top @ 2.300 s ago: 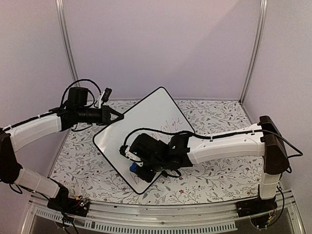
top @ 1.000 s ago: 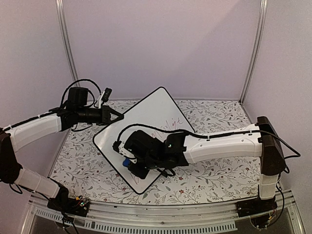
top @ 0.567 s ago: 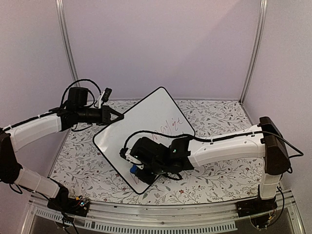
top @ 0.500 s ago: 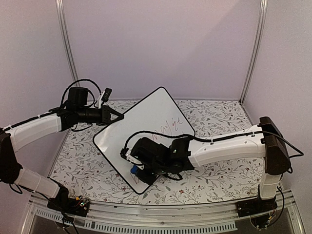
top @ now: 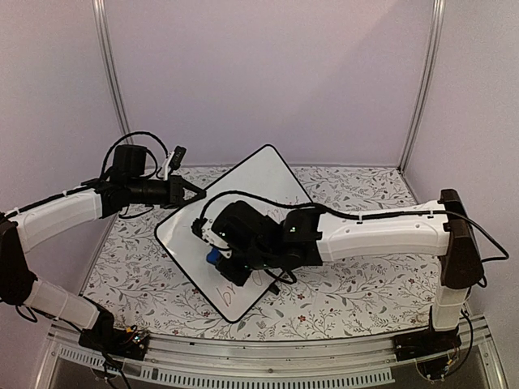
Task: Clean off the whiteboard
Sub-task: Erase the whiteboard at the center of the board.
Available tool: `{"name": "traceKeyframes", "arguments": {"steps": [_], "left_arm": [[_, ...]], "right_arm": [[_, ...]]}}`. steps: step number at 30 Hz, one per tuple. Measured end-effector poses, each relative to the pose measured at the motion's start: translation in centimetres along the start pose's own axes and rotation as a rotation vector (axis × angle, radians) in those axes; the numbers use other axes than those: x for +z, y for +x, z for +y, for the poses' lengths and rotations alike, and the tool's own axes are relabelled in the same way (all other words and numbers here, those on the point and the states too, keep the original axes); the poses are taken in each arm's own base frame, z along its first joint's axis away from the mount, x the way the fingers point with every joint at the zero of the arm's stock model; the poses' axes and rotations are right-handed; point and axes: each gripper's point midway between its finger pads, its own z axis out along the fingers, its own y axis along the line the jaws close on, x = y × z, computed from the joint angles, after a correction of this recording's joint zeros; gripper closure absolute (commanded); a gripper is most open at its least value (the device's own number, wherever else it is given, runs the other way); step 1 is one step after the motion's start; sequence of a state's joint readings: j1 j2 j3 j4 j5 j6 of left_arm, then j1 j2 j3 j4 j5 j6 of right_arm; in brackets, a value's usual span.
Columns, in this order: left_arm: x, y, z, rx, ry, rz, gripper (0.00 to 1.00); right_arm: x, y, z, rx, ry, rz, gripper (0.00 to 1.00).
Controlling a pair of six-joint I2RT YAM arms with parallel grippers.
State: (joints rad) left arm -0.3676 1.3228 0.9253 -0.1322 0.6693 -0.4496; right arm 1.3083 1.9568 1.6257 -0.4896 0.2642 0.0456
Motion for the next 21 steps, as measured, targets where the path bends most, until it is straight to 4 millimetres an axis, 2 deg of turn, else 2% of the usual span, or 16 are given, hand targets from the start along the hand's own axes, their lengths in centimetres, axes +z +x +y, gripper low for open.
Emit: {"name": "traceKeyframes", "arguments": {"steps": [5,9,16,21], "left_arm": [[0.0,0.0,0.0,0.000,0.000,0.000,1.00],[0.0,0.0,0.0,0.000,0.000,0.000,1.00],[0.0,0.0,0.0,0.000,0.000,0.000,1.00],[0.0,0.0,0.0,0.000,0.000,0.000,1.00]], "right_arm": [[-0.5,-2.4,-1.9,0.027,0.020,-0.054,0.97],[-0.4,-3.7,-2.5,0.035,0.020,-0.081,0.97],[1.4,-1.8,-2.1,0.032,-0.002,-0.028,0.97],[1.7,-1.0,-1.7,0.040,-0.025,-0.012,0.97]]}}
